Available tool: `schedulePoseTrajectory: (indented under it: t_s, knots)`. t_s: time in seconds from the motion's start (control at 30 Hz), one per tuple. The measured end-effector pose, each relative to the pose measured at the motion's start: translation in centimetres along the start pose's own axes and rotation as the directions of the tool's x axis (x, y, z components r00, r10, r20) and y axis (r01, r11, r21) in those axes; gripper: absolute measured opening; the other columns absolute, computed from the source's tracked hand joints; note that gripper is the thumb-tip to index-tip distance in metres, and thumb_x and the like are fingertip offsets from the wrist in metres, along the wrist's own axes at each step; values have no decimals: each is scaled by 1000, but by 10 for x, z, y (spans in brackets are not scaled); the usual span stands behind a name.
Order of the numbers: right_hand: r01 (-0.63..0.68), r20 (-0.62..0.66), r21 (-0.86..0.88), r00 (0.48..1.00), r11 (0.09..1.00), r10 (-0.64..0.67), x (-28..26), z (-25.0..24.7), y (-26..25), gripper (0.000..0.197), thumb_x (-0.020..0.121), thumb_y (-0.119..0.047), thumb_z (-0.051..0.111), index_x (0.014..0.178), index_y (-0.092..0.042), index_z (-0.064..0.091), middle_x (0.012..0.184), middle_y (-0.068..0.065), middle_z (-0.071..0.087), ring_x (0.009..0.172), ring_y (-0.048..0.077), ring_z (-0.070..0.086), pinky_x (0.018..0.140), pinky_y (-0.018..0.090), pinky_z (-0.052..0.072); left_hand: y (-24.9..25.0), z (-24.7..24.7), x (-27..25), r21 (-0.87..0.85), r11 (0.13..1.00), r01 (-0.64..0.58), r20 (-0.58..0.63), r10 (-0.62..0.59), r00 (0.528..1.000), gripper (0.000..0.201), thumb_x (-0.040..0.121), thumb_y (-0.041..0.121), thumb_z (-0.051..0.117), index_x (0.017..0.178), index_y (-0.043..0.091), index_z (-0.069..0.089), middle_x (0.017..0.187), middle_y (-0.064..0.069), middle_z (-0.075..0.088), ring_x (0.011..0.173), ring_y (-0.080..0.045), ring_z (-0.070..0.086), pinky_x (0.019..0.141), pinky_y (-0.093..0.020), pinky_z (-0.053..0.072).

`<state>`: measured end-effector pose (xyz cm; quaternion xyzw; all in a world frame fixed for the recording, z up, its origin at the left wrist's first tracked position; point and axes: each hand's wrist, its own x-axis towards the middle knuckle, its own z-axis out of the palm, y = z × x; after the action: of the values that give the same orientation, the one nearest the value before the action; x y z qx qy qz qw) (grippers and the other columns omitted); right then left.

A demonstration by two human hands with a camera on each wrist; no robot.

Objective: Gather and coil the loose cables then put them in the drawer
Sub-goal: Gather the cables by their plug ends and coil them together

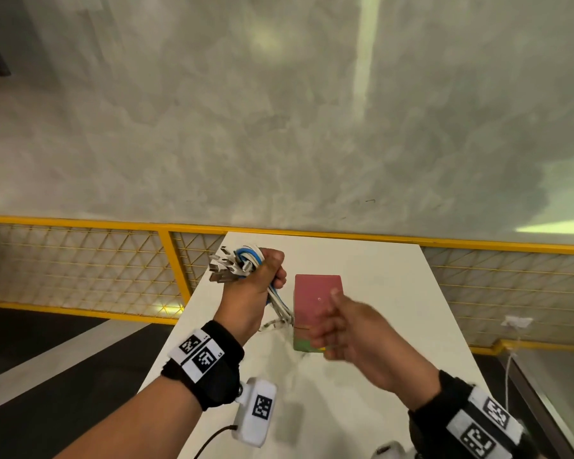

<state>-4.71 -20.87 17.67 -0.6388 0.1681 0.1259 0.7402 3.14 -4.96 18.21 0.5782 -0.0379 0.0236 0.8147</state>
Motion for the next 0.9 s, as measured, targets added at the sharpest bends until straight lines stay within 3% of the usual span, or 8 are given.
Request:
schedulePoseTrajectory:
  t_s: [0.17, 0.27, 0.37, 0.53, 0.6, 0.7, 0.83, 0.9]
  knots:
    - [-392, 313, 146, 889, 908, 334, 12, 10, 20, 72, 92, -67, 36, 123, -5, 53, 95, 15, 74, 89, 30, 72, 73, 35, 55, -22, 12, -30, 162, 984, 76, 110, -94, 989, 16, 87, 23, 73, 74, 17, 67, 58, 2, 63, 55, -13, 58, 55, -26, 47]
    - [-345, 241, 209, 925, 915, 294, 9, 17, 17, 34, 98, -38, 39, 90, -13, 61, 69, 5, 67, 71, 23, 69, 84, 40, 53, -30, 22, -53, 60, 960, 272, 172, -279, 945, 25, 72, 31, 83, 65, 15, 65, 52, -2, 55, 47, -16, 51, 51, -25, 45]
    - [-275, 188, 356, 957, 893, 220, 6, 15, 13, 37, 92, -10, 44, 57, -7, 57, 42, 6, 50, 39, 17, 53, 56, 29, 53, -30, 26, -65, -102, 954, 281, 330, -234, 915, 28, 67, 28, 76, 66, 6, 59, 43, -2, 46, 42, -15, 47, 52, -26, 43]
    - [-258, 312, 421, 941, 870, 128, -5, 13, 7, 47, 90, 9, 32, 58, 10, 67, 46, 21, 59, 34, 30, 59, 34, 22, 46, -22, 7, -70, -79, 902, 425, 705, -251, 663, 27, 83, 26, 73, 65, 11, 59, 44, 6, 49, 43, -7, 50, 61, -25, 47]
    - [-314, 417, 430, 901, 846, 123, -12, 16, 2, 38, 87, 6, 36, 76, 13, 71, 65, 27, 67, 47, 36, 67, 37, 34, 54, -15, 3, -68, -28, 881, 472, 810, -257, 527, 29, 85, 26, 70, 64, 11, 57, 46, 9, 54, 45, -4, 52, 64, -23, 48]
    - [-352, 500, 435, 860, 829, 103, -23, 22, -3, 48, 91, -9, 37, 68, 8, 77, 76, 25, 72, 59, 36, 71, 48, 41, 59, -7, 1, -67, 73, 864, 498, 906, -266, 330, 29, 84, 27, 67, 58, 17, 61, 48, 11, 58, 50, -2, 57, 66, -21, 48]
    - [-315, 485, 441, 871, 841, 72, -30, 27, -6, 39, 81, -36, 60, 92, -2, 76, 112, 21, 66, 102, 35, 62, 96, 48, 48, -3, -2, -62, 104, 798, 593, 917, -308, 254, 22, 83, 22, 69, 73, 4, 61, 51, 9, 61, 46, -1, 56, 66, -22, 50]
    - [-190, 396, 425, 918, 885, 6, -26, 25, 2, 56, 82, -49, 60, 116, -5, 66, 121, 27, 64, 105, 39, 64, 92, 51, 52, -4, -4, -56, 103, 786, 609, 918, -311, 247, 18, 85, 22, 68, 85, 4, 67, 57, 10, 64, 49, 0, 58, 71, -23, 52]
